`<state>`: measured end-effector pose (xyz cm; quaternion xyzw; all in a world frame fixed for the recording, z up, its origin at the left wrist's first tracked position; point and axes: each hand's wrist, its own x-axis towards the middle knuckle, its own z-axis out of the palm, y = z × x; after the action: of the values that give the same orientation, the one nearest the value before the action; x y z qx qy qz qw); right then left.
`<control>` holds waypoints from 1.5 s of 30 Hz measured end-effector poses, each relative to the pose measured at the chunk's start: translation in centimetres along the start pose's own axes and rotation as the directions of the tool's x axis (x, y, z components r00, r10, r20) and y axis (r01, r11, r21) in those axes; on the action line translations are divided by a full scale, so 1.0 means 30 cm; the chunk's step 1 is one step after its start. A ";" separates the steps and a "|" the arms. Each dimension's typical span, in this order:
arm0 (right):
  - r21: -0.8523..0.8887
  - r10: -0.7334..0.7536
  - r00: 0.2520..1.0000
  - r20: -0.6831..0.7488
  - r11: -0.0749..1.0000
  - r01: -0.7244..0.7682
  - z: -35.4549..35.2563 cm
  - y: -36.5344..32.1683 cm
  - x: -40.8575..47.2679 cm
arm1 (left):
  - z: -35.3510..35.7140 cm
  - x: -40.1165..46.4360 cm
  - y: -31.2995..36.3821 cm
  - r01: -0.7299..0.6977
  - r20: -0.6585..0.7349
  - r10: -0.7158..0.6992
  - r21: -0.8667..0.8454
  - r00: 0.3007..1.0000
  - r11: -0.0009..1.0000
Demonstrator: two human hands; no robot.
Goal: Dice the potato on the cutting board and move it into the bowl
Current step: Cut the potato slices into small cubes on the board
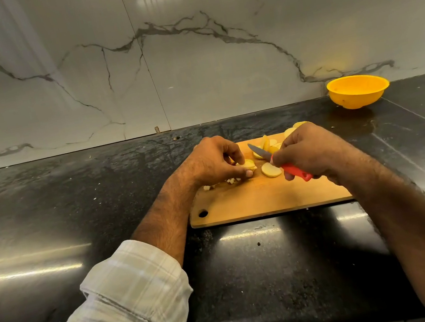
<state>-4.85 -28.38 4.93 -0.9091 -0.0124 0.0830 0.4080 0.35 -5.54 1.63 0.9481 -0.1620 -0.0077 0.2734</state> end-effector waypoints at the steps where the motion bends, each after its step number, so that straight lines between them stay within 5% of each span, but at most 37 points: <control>1: -0.024 0.008 1.000 0.024 1.000 -0.007 0.008 0.000 0.000 | 0.001 0.000 -0.001 -0.011 -0.009 0.011 0.006 1.000 1.000; 7: -0.217 0.044 0.988 0.148 0.976 -0.011 0.068 -0.028 -0.025 | -0.006 -0.005 0.001 -0.060 -0.064 0.059 -0.009 0.996 0.998; 12: -0.226 0.020 0.998 0.061 0.974 -0.006 0.051 -0.029 -0.026 | 0.005 0.006 -0.002 -0.042 -0.155 0.031 -0.069 0.987 0.997; 18: -0.100 -0.044 0.998 0.048 0.994 0.049 0.047 -0.031 -0.045 | -0.005 0.010 -0.019 0.040 -0.356 -0.124 -0.234 0.926 0.971; 23: -0.216 -0.073 0.989 0.127 0.971 0.099 0.133 -0.052 -0.038 | -0.010 0.019 -0.031 0.093 -0.429 -0.219 -0.296 0.876 0.951; 31: -0.406 -0.063 0.996 0.063 0.910 0.083 0.176 -0.059 -0.023 | 0.001 0.024 -0.011 0.113 -0.406 -0.232 -0.296 0.884 0.948; 45: -0.459 0.022 1.000 0.021 0.889 -0.010 0.114 -0.046 -0.033 | 0.031 0.048 -0.019 0.158 -0.273 -0.244 -0.303 0.930 0.940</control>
<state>-6.31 -25.01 3.87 -0.9786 -0.0293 0.0927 0.1812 1.80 -6.01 0.64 0.9019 -0.0159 0.0888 0.4223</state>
